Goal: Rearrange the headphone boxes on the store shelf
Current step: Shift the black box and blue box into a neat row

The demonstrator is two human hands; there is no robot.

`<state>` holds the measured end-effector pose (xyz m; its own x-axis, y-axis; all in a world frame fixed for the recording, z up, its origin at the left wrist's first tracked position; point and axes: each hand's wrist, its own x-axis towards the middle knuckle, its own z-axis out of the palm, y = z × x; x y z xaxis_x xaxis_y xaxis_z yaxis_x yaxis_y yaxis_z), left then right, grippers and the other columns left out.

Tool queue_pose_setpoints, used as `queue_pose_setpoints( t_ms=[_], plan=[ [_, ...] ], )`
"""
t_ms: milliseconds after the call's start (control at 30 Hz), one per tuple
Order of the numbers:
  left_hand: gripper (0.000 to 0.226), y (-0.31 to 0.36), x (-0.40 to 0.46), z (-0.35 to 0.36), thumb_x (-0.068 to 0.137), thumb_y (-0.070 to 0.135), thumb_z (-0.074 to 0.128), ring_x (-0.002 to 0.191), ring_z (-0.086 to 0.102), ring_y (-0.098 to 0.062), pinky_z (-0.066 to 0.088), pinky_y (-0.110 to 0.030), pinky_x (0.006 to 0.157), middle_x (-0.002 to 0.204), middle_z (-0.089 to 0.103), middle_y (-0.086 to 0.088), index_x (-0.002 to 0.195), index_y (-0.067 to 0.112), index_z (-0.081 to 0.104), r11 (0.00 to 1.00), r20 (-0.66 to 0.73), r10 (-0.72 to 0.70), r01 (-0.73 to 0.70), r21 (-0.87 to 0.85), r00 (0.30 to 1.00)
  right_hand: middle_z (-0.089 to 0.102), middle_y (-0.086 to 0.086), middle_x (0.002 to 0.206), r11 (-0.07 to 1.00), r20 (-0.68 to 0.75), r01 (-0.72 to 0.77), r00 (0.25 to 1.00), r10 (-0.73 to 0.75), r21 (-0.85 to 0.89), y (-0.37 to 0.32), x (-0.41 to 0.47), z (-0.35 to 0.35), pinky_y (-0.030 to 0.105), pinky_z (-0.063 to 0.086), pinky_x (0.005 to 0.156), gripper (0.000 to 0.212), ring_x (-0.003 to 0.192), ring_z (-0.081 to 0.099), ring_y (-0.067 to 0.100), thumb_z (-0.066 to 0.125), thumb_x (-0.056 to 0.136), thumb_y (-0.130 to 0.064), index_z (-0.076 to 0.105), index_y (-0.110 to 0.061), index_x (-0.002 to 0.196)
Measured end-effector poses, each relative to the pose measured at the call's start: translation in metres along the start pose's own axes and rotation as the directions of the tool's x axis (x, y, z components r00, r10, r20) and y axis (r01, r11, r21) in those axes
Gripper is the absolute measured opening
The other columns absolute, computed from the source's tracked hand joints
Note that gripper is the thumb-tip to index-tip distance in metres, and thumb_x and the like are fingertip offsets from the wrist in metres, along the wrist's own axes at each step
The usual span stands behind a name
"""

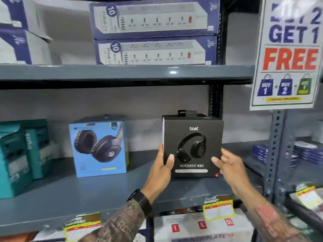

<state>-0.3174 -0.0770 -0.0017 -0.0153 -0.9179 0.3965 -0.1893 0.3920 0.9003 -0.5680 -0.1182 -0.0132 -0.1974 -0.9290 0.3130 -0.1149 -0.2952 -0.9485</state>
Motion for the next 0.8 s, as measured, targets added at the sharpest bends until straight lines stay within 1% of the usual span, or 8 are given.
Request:
queue_pose_setpoints(
  t_ms=[67, 167, 200, 333, 433, 533, 667, 800],
  plan=[
    [0.069, -0.003, 0.012, 0.016, 0.119, 0.03, 0.044, 0.171, 0.025, -0.011, 0.018, -0.042, 0.142, 0.186, 0.024, 0.008, 0.179, 0.027, 0.01, 0.998, 0.022, -0.039, 0.04, -0.04, 0.999, 0.079, -0.027, 0.096, 0.999, 0.009, -0.041, 0.999, 0.041, -0.013, 0.008, 0.013, -0.007, 0.004, 0.055, 0.067, 0.063, 0.081, 0.075, -0.017, 0.067, 0.101, 0.009, 0.05, -0.006, 0.16],
    [0.072, -0.014, 0.017, 0.023, 0.118, 0.039, 0.044, 0.17, 0.021, -0.007, 0.016, -0.036, 0.141, 0.185, 0.021, 0.014, 0.179, 0.032, 0.006, 0.996, 0.007, -0.077, 0.077, -0.044, 0.997, 0.067, 0.011, 0.15, 0.998, 0.056, -0.064, 0.996, 0.064, 0.012, 0.022, 0.025, -0.009, 0.037, 0.053, 0.114, 0.07, 0.137, 0.064, 0.015, 0.07, 0.101, 0.003, 0.044, -0.008, 0.164],
    [0.073, -0.019, 0.018, 0.022, 0.116, 0.047, 0.044, 0.17, 0.021, -0.006, 0.016, -0.038, 0.142, 0.185, 0.021, 0.016, 0.179, 0.034, 0.008, 0.996, -0.008, -0.085, 0.085, -0.041, 0.996, 0.062, 0.012, 0.156, 0.996, 0.073, -0.077, 0.995, 0.074, 0.036, 0.024, 0.027, -0.01, 0.041, 0.049, 0.117, 0.07, 0.143, 0.059, 0.02, 0.072, 0.101, -0.002, 0.045, -0.012, 0.164],
    [0.089, -0.026, 0.039, 0.02, 0.099, 0.085, 0.039, 0.162, 0.047, -0.015, 0.028, -0.051, 0.139, 0.171, 0.056, 0.006, 0.165, 0.027, 0.051, 0.936, -0.05, -0.208, 0.184, -0.3, 0.977, 0.079, -0.008, 0.137, 0.938, 0.106, -0.222, 0.974, 0.2, 0.266, 0.017, 0.051, -0.014, 0.025, 0.055, 0.091, 0.042, 0.127, 0.072, 0.009, 0.065, 0.102, -0.054, 0.071, -0.035, 0.138],
    [0.081, -0.024, 0.064, 0.027, 0.098, 0.088, 0.032, 0.14, 0.071, -0.02, 0.043, -0.054, 0.131, 0.143, 0.08, 0.006, 0.136, 0.034, 0.079, 0.838, -0.06, -0.296, 0.228, -0.496, 0.953, 0.084, 0.007, 0.128, 0.853, 0.178, -0.374, 0.927, 0.33, 0.365, 0.007, 0.075, -0.001, 0.043, 0.066, 0.087, 0.085, 0.116, 0.08, 0.027, 0.05, 0.084, -0.088, 0.077, -0.026, 0.133],
    [0.09, -0.021, 0.078, 0.034, 0.094, 0.093, 0.03, 0.138, 0.072, -0.029, 0.046, -0.059, 0.128, 0.145, 0.079, -0.001, 0.143, 0.033, 0.076, 0.809, -0.096, -0.34, 0.239, -0.537, 0.935, 0.053, 0.012, 0.168, 0.847, 0.167, -0.419, 0.908, 0.384, 0.327, 0.0, 0.088, 0.02, 0.058, 0.04, 0.127, 0.095, 0.155, 0.05, 0.033, 0.038, 0.092, -0.089, 0.054, -0.026, 0.161],
    [0.094, -0.023, 0.09, 0.033, 0.09, 0.094, 0.035, 0.14, 0.071, -0.029, 0.046, -0.059, 0.128, 0.148, 0.077, -0.002, 0.15, 0.032, 0.07, 0.812, -0.133, -0.335, 0.214, -0.543, 0.933, 0.036, 0.009, 0.178, 0.854, 0.118, -0.391, 0.92, 0.374, 0.342, -0.003, 0.101, 0.036, 0.056, 0.026, 0.134, 0.095, 0.164, 0.035, 0.03, 0.036, 0.096, -0.086, 0.042, -0.024, 0.168],
    [0.089, -0.025, 0.099, 0.033, 0.094, 0.09, 0.037, 0.142, 0.07, -0.027, 0.042, -0.057, 0.131, 0.149, 0.077, -0.001, 0.152, 0.03, 0.069, 0.825, -0.146, -0.301, 0.181, -0.535, 0.942, 0.052, 0.015, 0.168, 0.845, 0.046, -0.398, 0.911, 0.41, 0.358, 0.003, 0.119, 0.043, 0.055, 0.033, 0.131, 0.09, 0.155, 0.048, 0.036, 0.045, 0.099, -0.08, 0.055, -0.014, 0.159]
  ],
)
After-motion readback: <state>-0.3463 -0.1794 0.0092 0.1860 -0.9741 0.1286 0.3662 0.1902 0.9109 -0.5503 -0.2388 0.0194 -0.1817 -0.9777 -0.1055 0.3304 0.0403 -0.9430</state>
